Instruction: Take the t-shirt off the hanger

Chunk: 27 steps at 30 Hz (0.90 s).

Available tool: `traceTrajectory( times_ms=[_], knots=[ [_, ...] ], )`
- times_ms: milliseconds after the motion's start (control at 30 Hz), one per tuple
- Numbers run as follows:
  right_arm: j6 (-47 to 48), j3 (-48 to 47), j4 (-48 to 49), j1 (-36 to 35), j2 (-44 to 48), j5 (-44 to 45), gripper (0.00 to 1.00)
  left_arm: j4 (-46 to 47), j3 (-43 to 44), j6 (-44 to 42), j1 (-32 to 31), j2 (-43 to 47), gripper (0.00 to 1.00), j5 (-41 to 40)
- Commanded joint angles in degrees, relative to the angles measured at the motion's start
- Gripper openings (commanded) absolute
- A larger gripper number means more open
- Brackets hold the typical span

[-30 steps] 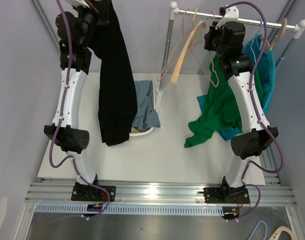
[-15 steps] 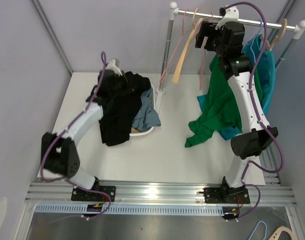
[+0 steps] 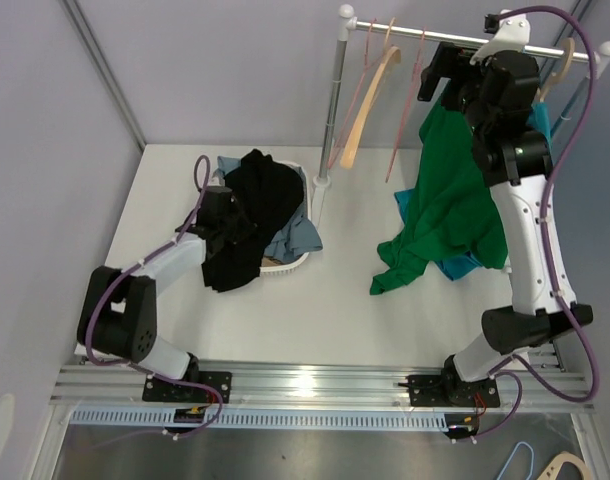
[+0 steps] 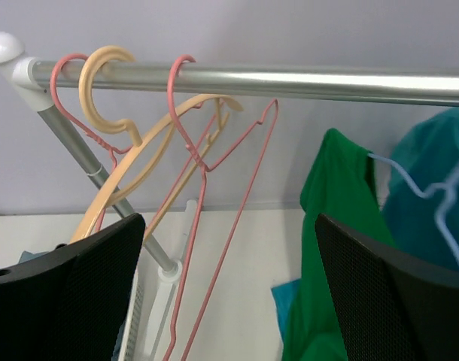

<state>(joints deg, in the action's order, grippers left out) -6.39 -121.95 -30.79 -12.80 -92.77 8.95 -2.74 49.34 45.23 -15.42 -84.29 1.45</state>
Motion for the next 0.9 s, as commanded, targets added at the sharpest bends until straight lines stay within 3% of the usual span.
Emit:
traceTrajectory(
  times_ms=[0, 133, 200, 267, 300, 367, 433, 467, 667, 867],
  knots=[
    [0.24, 0.31, -5.40, 0.05, 5.75, 5.45, 0.99, -3.05, 8.30, 1.09, 0.83, -3.85, 0.01, -0.67],
    [0.42, -0.74, -11.04, 0.58, 8.39, 11.60, 1.00, -9.19, 19.11, 2.49, 2.41, -17.96, 0.06, 5.82],
    [0.59, -0.31, -12.89, 1.10, 8.83, 13.36, 0.99, -13.58, 24.62, 3.89, 3.29, -23.00, 0.01, 11.26],
    [0.33, 0.40, -13.16, 2.07, 9.27, 14.34, 0.99, -11.77, 24.75, 5.12, 3.64, -25.82, 0.04, 14.18],
    [0.24, 0.66, -13.16, 3.73, 9.19, 13.91, 0.99, -8.19, 22.23, 5.22, 3.47, -25.14, 0.13, 14.45],
    [-0.28, 0.40, -13.68, 5.49, 8.58, 11.89, 0.99, -7.02, 19.75, 4.17, 1.98, -20.33, 0.46, 11.22],
    [-0.46, -0.04, -14.04, 7.87, 8.31, 10.74, 0.99, -7.88, 19.21, 1.89, -0.21, -16.45, 0.69, 4.46],
    [-0.64, -0.13, -14.21, 8.66, 7.96, 9.08, 1.00, -8.59, 19.47, -0.39, -0.92, -13.04, 0.99, 2.52],
    [-0.47, -3.20, -14.39, 15.69, 5.50, 0.38, 0.99, -12.46, 20.88, -4.88, -4.00, -2.30, 1.00, -5.67],
    [-0.02, -7.16, -14.83, 22.71, 0.76, -14.12, 0.94, -13.51, 18.43, -7.88, -11.38, 10.45, 1.00, -14.26]
  ],
)
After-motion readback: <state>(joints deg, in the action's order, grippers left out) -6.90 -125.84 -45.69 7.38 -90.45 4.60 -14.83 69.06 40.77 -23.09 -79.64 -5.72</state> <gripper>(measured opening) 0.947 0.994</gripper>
